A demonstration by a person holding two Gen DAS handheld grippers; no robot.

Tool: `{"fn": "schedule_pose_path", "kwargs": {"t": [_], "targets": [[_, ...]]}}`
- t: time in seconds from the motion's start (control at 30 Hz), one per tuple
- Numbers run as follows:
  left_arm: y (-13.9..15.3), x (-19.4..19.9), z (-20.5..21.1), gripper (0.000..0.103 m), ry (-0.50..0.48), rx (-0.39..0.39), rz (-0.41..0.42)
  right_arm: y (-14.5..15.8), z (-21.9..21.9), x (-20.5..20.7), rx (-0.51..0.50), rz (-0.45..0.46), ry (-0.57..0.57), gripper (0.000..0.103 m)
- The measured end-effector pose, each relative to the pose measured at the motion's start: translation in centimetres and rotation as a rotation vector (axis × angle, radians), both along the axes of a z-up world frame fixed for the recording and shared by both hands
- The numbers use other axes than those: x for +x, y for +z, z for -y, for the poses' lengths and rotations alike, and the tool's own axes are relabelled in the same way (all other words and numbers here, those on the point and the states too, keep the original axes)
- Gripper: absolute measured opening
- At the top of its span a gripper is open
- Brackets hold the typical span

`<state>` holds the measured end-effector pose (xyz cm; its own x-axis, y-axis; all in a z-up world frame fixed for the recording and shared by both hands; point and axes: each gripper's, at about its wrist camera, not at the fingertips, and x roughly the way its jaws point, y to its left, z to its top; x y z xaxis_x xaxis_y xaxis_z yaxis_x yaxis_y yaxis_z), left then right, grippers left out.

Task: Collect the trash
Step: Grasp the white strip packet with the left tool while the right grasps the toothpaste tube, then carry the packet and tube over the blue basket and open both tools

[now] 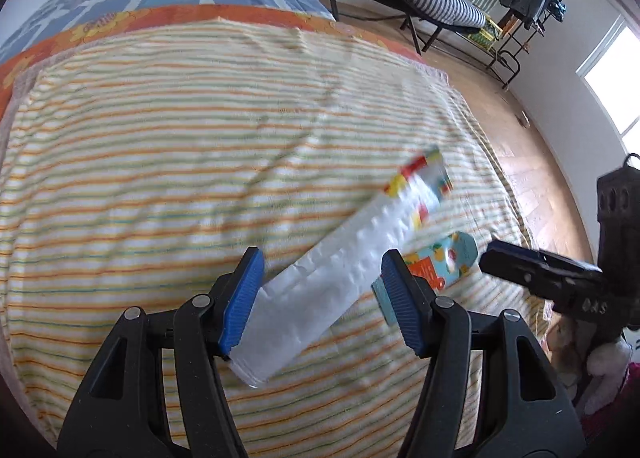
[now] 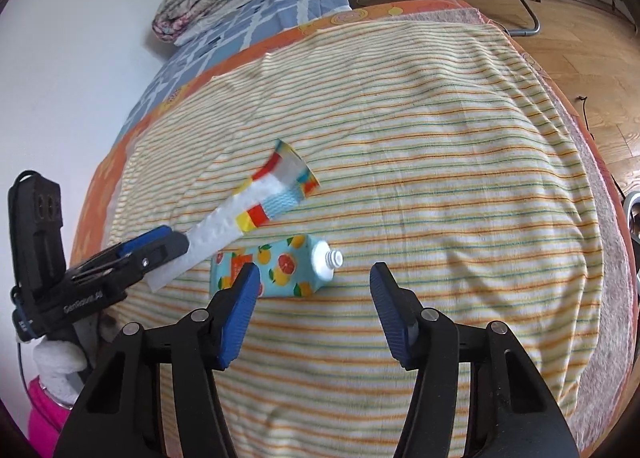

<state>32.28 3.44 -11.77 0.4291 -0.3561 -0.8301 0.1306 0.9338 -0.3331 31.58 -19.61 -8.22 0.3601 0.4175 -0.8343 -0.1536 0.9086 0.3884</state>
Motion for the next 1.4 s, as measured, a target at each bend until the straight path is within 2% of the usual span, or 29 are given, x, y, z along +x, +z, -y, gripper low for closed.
{"fn": "schedule_pose_path", "kwargs": {"t": [0.2, 0.4, 0.47, 0.53, 0.63, 0.7, 0.77, 0.9, 1.0, 1.4], "targets": [[0.2, -1.4, 1.2, 0.063, -0.076, 0.048, -0.019, -0.9, 0.4, 0.9, 0.001, -0.01, -0.015, 0.051], [0.3, -1.5, 3.7, 0.063, -0.098, 0.211, 0.029, -1.1, 0.0, 1.6, 0.026, -0.015, -0.037, 0.049], [0.1, -1.2, 4.2, 0.063, -0.092, 0.253, 0.042, -1.2, -0.4, 1.7, 0.026, -0.015, -0.033, 0.04], [-0.1, -0.9, 4.2, 0.063, -0.082, 0.252, 0.037, -1.3, -1.0, 1.7, 0.019, -0.018, -0.02, 0.035], [-0.3, -0.6, 4.0, 0.061, -0.073, 0.252, 0.043, -1.3, -1.6, 1.5, -0.023, 0.001, -0.008, 0.034], [-0.3, -0.6, 3.9, 0.049, -0.073, 0.279, 0.054, -1.2, -1.6, 1.4, -0.042, 0.009, -0.002, 0.029], [-0.3, -0.7, 3.6, 0.043, -0.073, 0.267, 0.055, -1.2, -1.3, 1.3, -0.035, 0.013, -0.006, 0.023], [-0.1, -0.9, 3.0, 0.029, -0.058, 0.237, 0.05, -1.1, -0.7, 1.0, -0.003, 0.014, -0.023, 0.019], [0.2, -1.2, 2.7, 0.023, -0.056, 0.23, 0.049, -0.4, -0.8, 0.6, -0.007, 0.041, -0.019, 0.017], [2.3, -4.1, 1.9, 0.02, -0.044, 0.21, 0.082, 3.3, -1.5, -1.6, -0.095, 0.172, 0.025, 0.017]]}}
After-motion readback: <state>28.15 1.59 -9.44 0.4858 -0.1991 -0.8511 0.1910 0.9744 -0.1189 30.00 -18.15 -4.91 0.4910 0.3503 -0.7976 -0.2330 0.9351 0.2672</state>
